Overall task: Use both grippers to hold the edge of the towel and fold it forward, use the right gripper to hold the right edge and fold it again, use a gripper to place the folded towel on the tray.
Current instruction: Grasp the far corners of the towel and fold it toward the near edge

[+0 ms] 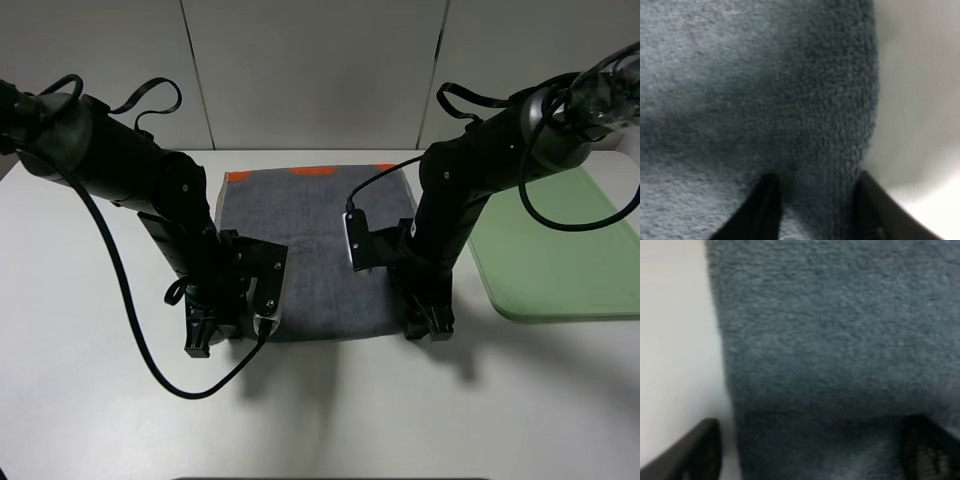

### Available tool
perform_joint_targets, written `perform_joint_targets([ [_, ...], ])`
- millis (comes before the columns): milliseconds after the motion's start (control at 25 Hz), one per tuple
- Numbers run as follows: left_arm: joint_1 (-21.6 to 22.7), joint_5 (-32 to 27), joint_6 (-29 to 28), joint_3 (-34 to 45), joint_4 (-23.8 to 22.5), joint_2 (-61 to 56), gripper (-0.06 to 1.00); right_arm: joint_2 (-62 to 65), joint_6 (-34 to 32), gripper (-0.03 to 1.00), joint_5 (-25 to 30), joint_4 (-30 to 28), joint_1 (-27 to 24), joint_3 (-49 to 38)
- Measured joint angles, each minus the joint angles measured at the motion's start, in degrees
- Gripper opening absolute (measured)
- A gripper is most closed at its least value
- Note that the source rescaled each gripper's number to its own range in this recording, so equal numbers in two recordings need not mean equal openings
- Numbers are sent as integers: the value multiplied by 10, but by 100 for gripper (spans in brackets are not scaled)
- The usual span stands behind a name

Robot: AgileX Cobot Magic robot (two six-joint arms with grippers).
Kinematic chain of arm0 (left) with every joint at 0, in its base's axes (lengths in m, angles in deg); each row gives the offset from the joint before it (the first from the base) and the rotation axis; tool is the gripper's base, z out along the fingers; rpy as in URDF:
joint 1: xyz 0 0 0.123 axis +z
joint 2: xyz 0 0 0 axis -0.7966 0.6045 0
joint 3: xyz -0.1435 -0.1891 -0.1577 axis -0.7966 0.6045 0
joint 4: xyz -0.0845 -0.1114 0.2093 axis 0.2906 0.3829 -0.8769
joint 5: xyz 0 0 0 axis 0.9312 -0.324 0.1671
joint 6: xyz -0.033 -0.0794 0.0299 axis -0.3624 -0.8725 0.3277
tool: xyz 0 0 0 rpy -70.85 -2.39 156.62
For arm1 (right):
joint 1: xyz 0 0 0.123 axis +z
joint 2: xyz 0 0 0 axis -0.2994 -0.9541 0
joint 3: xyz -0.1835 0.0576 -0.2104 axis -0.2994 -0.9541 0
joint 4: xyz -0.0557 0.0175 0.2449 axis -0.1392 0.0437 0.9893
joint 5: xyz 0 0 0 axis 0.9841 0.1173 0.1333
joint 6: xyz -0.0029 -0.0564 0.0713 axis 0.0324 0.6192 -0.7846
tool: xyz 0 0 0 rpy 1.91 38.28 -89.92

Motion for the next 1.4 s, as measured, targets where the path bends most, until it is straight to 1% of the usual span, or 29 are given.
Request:
perform_joint_targets([
  [80,0,0,0,0,0,0,21,0,0,69,-1,2,0,0],
  [240,0,0,0,0,1,0,7,0,0,45,-1,5,0,0],
  [320,0,0,0,0,1,0,2,0,0,33,-1,7,0,0],
  [440,0,0,0,0,1,0,1,0,0,19,-1,17,0,0],
  [600,0,1,0,0,1,0,0,0,0,1,0,48,0,0],
  [800,0,3,-1,0,1,0,0,0,0,0,2,61,0,0],
  [1120,0,3,-2,0,1,0,0,0,0,0,6,63,0,0],
  [1400,0,-9,-8,0,1,-12,0,16,0,0,20,66,0,0],
])
